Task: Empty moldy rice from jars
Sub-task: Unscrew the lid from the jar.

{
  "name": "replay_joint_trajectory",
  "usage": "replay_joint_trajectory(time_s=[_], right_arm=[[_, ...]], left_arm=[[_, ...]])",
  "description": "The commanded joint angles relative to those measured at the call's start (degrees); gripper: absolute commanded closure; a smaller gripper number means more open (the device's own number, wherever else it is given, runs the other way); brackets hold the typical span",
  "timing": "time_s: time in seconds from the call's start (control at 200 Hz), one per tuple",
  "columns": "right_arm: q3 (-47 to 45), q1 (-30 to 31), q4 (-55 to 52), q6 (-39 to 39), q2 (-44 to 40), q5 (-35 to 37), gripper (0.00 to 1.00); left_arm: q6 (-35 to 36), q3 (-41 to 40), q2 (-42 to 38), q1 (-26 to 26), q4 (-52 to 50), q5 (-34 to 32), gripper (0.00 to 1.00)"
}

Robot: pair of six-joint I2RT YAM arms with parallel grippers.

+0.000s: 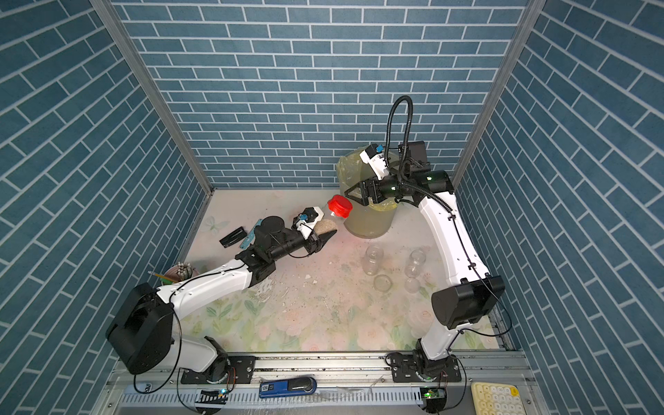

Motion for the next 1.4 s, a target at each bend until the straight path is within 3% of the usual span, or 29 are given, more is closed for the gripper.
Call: replay_joint_trajectory(time_s=[0.0,0.055,0.155,0.26,0.345,0.495,0.69,0.975,1.395], right_arm=[[-0.8,0.3,10.4,22.8,-4.1,4.9,0.15],[4.4,0.3,2.2,27.3,-2.1,7.5,0.16],[14.1,2.5,-11.3,28.8,0.6,11.9,0.16],[13.7,2.9,-19.0,36.4,0.7,14.2,0.17],[10.5,3.5,-22.9,37.0,-0.4,11.9,0.20],[2.6,5.4,-22.7,37.3,-4.6,11.0,0.22],[-4.1,6.8,-24.4,34.8,-9.3,13.8,0.20],[-12.5,7.8,-22.5,33.4,-14.5,14.1,0.18],[-16.3,7.8,-18.8,32.7,-13.7,11.5,0.16]], left_arm=[[0.7,2.4,-3.2,-0.1,-2.4,-3.7,0.70],[1.8,2.3,-3.9,-0.4,-4.1,-4.0,0.69],[4.1,-0.5,-4.9,-1.4,-3.2,-6.3,0.69],[6.6,-4.1,-4.9,-3.4,0.0,-8.3,0.69],[9.5,-6.9,-4.8,-6.6,2.7,-11.1,0.69],[11.3,-10.1,-3.8,-10.8,6.3,-12.9,0.69],[10.4,-9.9,-3.8,-14.6,3.2,-16.6,0.70],[10.4,-10.0,-4.8,-16.3,2.4,-17.5,0.70],[11.5,-10.4,-7.2,-17.8,2.2,-18.6,0.70]])
